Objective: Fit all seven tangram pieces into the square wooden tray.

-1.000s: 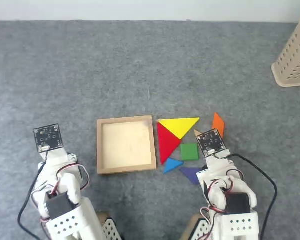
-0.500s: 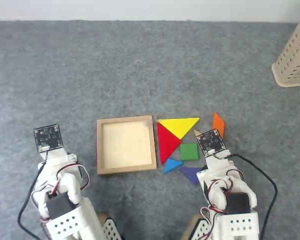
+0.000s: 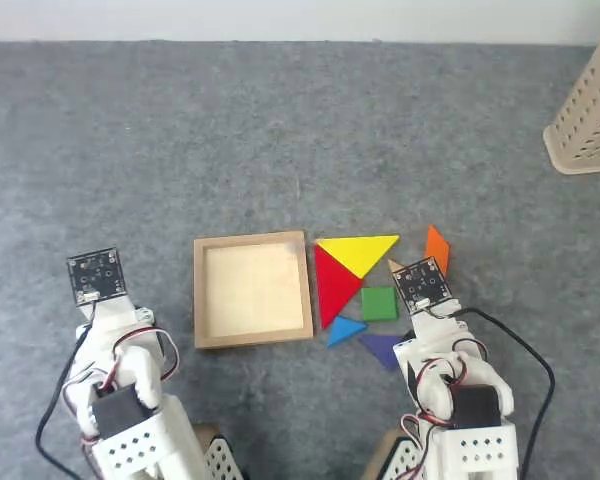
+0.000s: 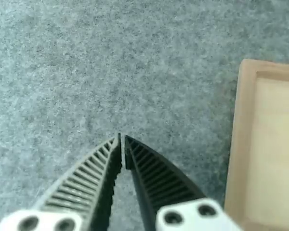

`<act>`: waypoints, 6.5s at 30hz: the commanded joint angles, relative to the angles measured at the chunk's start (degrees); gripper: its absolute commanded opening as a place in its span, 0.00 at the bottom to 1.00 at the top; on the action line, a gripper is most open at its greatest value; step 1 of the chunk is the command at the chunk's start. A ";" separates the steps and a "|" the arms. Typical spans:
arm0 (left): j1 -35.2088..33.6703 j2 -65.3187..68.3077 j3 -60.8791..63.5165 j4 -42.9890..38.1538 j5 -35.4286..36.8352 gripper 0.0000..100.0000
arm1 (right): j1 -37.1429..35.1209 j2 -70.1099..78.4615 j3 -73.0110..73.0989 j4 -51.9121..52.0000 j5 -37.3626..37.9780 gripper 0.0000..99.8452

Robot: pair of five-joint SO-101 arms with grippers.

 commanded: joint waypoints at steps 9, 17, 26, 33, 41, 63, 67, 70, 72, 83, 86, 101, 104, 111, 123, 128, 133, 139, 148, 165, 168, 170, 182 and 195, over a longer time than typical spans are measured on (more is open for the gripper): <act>0.35 -0.44 -0.57 0.35 0.79 0.01 | -0.04 -1.10 0.70 0.40 -0.35 0.01; 0.35 -0.44 -0.57 0.35 0.79 0.01 | -0.04 -1.10 0.70 0.40 -0.35 0.01; 0.35 -0.44 -0.57 0.35 0.79 0.01 | -0.04 -1.10 0.70 0.40 -0.35 0.01; 0.35 -0.44 -0.57 0.35 0.79 0.01 | -0.04 -1.10 0.70 0.40 -0.35 0.01; 0.35 -0.44 -0.57 0.35 0.79 0.01 | -0.04 -1.10 0.70 0.40 -0.35 0.01; 0.35 -0.44 -0.57 0.35 0.79 0.01 | -0.13 -1.10 0.70 0.40 -0.70 0.01; 0.35 -0.44 -0.57 0.35 0.79 0.01 | -0.13 -1.10 0.70 0.40 -0.70 0.01; 0.35 -0.44 -0.57 0.35 0.79 0.01 | -0.13 -1.10 0.70 0.40 -0.70 0.01; 0.35 -0.44 -0.57 0.35 0.79 0.01 | -0.04 -1.10 0.70 0.40 -0.26 0.01; 0.26 -0.44 -0.57 0.35 0.79 0.01 | 5.76 -1.10 0.26 -4.35 17.49 0.01; 0.26 -0.44 -0.57 0.35 0.79 0.01 | 11.82 -1.10 -3.08 -3.82 19.96 0.01; 0.26 -0.44 -0.57 0.35 0.79 0.01 | 15.25 -0.40 -12.57 -3.74 14.95 0.12; 0.26 -0.44 -0.57 0.35 0.79 0.01 | 15.08 4.18 -16.62 -3.91 13.10 0.12; 0.26 -0.44 -0.57 0.35 0.79 0.01 | 13.49 26.86 -26.73 -6.90 12.40 0.12; 0.26 -0.44 -0.57 0.35 0.79 0.01 | 0.66 57.10 -36.84 -15.69 2.37 0.12; 0.26 -0.44 -0.57 0.35 0.79 0.01 | 0.57 66.59 -48.18 -12.18 -4.04 0.12; 0.26 -0.44 -0.57 0.35 0.79 0.01 | 0.48 75.38 -58.20 -8.40 -6.68 0.16; 0.26 -0.44 -0.57 0.35 0.79 0.01 | 0.48 86.37 -64.18 -8.40 -5.54 0.25; 0.26 -0.44 -0.57 0.35 0.79 0.01 | 5.41 104.75 -77.71 -9.45 -2.55 0.25; 0.26 -0.44 -0.57 0.35 0.79 0.01 | 6.29 118.81 -84.31 -12.00 -7.21 0.25; 0.26 -0.44 -0.57 0.35 0.79 0.01 | 5.85 113.71 -83.96 -10.42 -7.38 0.25; 0.26 -0.44 -0.57 0.35 0.79 0.01 | 4.88 109.85 -83.96 -8.48 -7.56 0.25; 0.26 -0.44 -0.57 0.35 0.79 0.01 | -9.54 87.43 -58.46 -19.12 -9.32 0.25; 0.26 -0.44 -0.57 0.35 0.79 0.01 | -14.64 82.42 -43.25 -34.15 -9.05 0.25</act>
